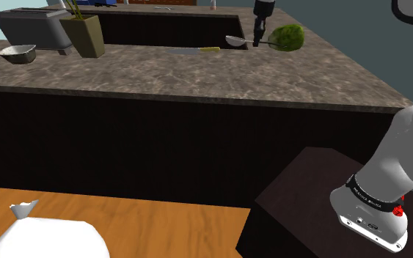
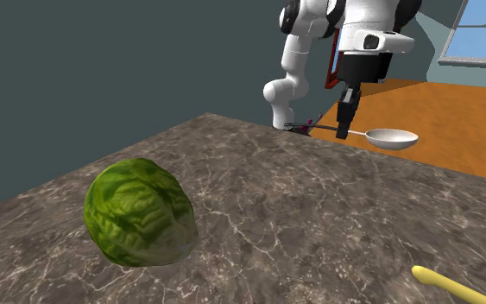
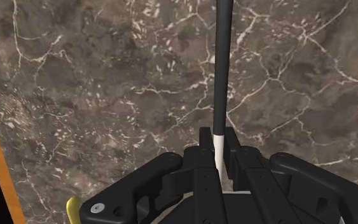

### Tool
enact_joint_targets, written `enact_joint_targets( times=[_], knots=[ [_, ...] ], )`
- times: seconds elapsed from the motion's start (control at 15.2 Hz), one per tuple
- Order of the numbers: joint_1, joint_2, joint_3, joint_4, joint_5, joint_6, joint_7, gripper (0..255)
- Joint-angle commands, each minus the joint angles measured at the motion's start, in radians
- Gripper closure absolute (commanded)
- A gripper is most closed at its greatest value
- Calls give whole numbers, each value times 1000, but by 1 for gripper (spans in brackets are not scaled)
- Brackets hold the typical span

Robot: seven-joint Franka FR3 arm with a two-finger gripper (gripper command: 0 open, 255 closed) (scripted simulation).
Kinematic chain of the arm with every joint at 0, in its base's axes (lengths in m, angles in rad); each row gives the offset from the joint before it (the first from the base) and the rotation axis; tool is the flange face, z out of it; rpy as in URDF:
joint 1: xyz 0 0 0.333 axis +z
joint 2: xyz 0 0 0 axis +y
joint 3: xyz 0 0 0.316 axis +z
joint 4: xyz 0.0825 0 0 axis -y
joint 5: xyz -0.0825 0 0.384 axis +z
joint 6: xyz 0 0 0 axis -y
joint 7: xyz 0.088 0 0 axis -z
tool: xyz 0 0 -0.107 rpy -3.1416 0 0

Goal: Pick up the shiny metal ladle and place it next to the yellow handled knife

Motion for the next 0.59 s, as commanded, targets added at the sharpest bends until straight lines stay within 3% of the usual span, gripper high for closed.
enact_joint_targets(
  times=[0.0, 0.53],
  knots=[
    [11, 44, 15, 52, 17, -14, 31, 255],
    [28, 258, 71, 358, 88, -123, 143, 255]
  ],
)
